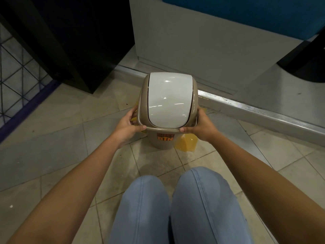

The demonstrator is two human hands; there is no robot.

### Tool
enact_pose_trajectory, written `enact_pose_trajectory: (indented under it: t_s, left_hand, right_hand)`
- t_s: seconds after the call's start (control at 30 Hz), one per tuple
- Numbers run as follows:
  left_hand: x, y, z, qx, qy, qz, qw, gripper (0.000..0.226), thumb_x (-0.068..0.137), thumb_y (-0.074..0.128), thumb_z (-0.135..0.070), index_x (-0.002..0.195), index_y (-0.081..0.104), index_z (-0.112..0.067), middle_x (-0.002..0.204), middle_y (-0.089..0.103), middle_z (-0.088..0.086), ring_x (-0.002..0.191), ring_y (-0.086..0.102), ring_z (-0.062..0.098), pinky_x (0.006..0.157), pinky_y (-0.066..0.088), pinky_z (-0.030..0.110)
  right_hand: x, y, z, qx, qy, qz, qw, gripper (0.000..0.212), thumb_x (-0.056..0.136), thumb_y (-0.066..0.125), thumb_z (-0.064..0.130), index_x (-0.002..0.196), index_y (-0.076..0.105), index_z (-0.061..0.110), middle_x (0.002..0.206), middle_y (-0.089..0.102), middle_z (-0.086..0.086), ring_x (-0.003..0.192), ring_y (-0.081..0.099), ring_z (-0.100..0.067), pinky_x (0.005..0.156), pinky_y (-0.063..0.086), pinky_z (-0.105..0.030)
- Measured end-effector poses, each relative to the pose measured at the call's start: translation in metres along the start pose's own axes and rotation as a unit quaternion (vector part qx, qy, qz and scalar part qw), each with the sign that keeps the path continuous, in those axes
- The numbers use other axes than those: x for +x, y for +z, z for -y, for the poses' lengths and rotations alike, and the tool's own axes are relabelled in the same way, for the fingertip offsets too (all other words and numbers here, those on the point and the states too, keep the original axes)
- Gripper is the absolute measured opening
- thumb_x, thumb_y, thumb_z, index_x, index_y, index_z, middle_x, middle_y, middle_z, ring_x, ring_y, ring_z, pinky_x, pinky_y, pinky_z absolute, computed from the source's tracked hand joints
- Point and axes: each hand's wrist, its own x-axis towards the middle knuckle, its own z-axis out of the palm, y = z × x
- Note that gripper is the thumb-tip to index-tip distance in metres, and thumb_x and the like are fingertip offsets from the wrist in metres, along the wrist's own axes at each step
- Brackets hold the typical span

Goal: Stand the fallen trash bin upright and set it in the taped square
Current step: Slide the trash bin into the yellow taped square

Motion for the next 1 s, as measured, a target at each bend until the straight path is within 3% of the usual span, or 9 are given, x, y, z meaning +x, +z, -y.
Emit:
enact_pose_trajectory:
  t_s: [0.2,0.5,0.67,0.83,1.0]
  left_hand:
    - [0.013,0.006,0.0,0.005,0.002,-0.048,0.999,0.079,0.079,0.061,0.009,0.144,0.03,-0.023,0.132,0.051,0.004,0.121,0.049,0.025,0.102,0.042,0.042]
    - [0.033,0.016,-0.011,0.005,-0.009,-0.114,0.993,0.068,0.083,0.055,0.008,0.141,0.037,-0.023,0.129,0.051,-0.006,0.122,0.047,0.018,0.103,0.04,0.036]
    - [0.044,0.022,-0.021,0.021,-0.002,-0.139,0.99,0.065,0.085,0.051,0.008,0.141,0.037,-0.022,0.136,0.048,-0.004,0.117,0.045,0.01,0.097,0.038,0.024]
    - [0.056,0.025,-0.029,0.052,-0.004,-0.146,0.988,0.063,0.088,0.047,0.006,0.142,0.034,-0.024,0.146,0.04,-0.002,0.132,0.038,0.018,0.103,0.035,0.032]
    - [0.072,0.028,-0.035,0.05,-0.002,-0.149,0.988,0.063,0.088,0.045,0.008,0.142,0.035,-0.023,0.146,0.04,-0.001,0.133,0.037,0.019,0.104,0.035,0.034]
  right_hand:
    - [0.01,0.005,0.003,-0.001,0.013,-0.022,1.0,0.108,0.059,0.088,0.013,0.147,0.026,0.018,0.142,0.045,-0.006,0.133,0.041,-0.026,0.108,0.04,-0.046]
    - [0.025,0.009,0.005,-0.015,0.019,-0.053,0.998,0.109,0.058,0.089,0.019,0.147,0.026,0.019,0.144,0.045,-0.006,0.134,0.04,-0.026,0.108,0.04,-0.048]
    - [0.035,0.011,0.006,-0.018,0.028,-0.065,0.997,0.113,0.059,0.089,0.023,0.149,0.022,0.02,0.146,0.042,-0.007,0.136,0.039,-0.028,0.109,0.039,-0.049]
    - [0.043,0.009,0.007,-0.009,0.024,-0.076,0.997,0.114,0.058,0.089,0.026,0.149,0.021,0.018,0.147,0.042,-0.008,0.137,0.038,-0.028,0.109,0.038,-0.05]
    - [0.054,0.006,0.008,0.005,0.019,-0.084,0.996,0.117,0.059,0.088,0.027,0.151,0.017,0.02,0.147,0.042,-0.007,0.137,0.038,-0.027,0.11,0.038,-0.049]
